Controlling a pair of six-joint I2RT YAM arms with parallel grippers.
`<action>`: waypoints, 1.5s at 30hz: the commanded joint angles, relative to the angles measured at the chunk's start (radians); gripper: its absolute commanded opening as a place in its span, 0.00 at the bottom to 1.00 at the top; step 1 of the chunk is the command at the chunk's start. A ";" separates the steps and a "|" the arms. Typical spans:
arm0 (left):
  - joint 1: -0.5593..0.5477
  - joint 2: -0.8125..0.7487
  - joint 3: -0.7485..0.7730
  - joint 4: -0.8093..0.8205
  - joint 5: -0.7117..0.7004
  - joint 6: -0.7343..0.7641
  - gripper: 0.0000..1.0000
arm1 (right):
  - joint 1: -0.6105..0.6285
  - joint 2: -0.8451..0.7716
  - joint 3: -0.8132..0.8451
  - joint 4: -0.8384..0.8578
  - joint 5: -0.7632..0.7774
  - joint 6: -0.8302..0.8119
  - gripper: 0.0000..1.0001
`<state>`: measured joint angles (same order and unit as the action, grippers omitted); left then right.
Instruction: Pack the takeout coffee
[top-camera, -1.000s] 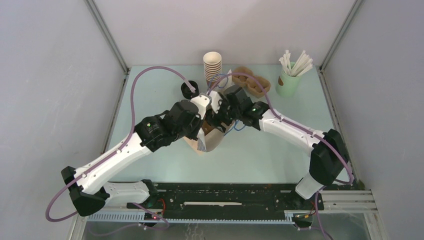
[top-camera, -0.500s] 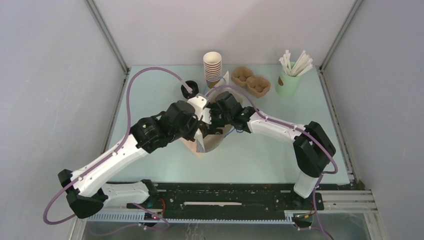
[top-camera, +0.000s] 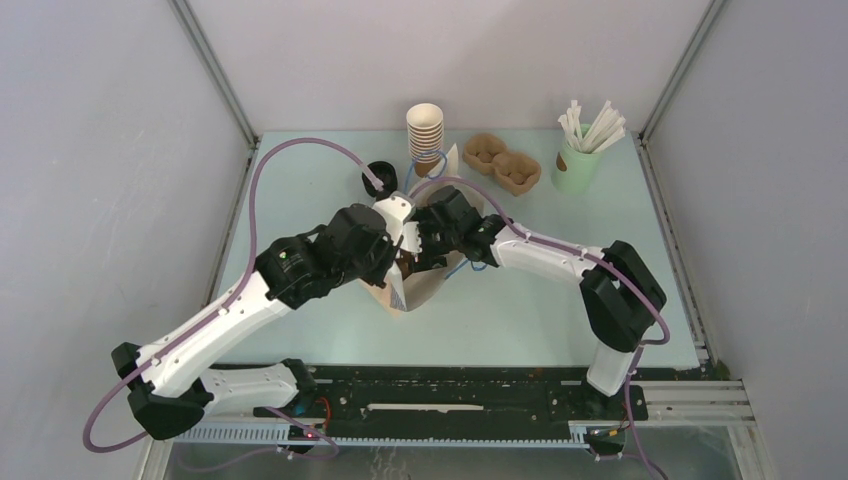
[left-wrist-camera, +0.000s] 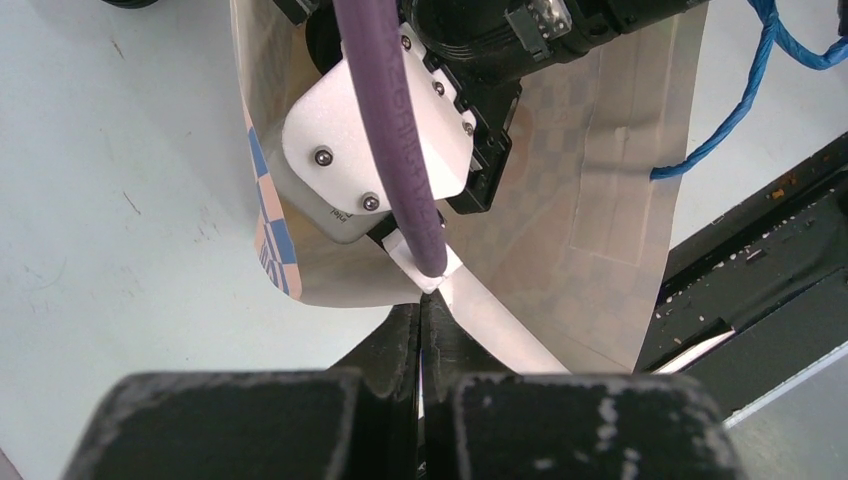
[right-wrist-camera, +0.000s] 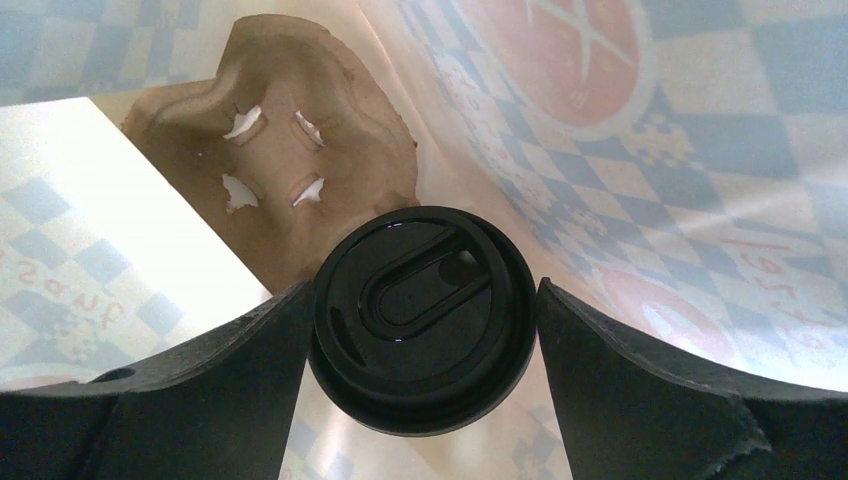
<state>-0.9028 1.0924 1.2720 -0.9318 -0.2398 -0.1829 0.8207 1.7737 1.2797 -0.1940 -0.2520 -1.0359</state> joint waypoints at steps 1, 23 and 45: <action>0.006 -0.016 0.013 0.055 -0.013 0.026 0.00 | 0.021 0.026 0.011 0.003 0.009 -0.071 0.88; 0.008 0.006 0.030 0.047 -0.029 0.020 0.00 | 0.009 -0.050 0.009 -0.049 -0.043 0.000 0.93; 0.008 -0.010 0.013 0.060 -0.009 0.037 0.00 | 0.064 0.066 0.001 -0.056 0.100 -0.141 1.00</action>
<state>-0.9001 1.0985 1.2720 -0.9680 -0.2398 -0.1738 0.8444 1.7939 1.2797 -0.2295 -0.2150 -1.1076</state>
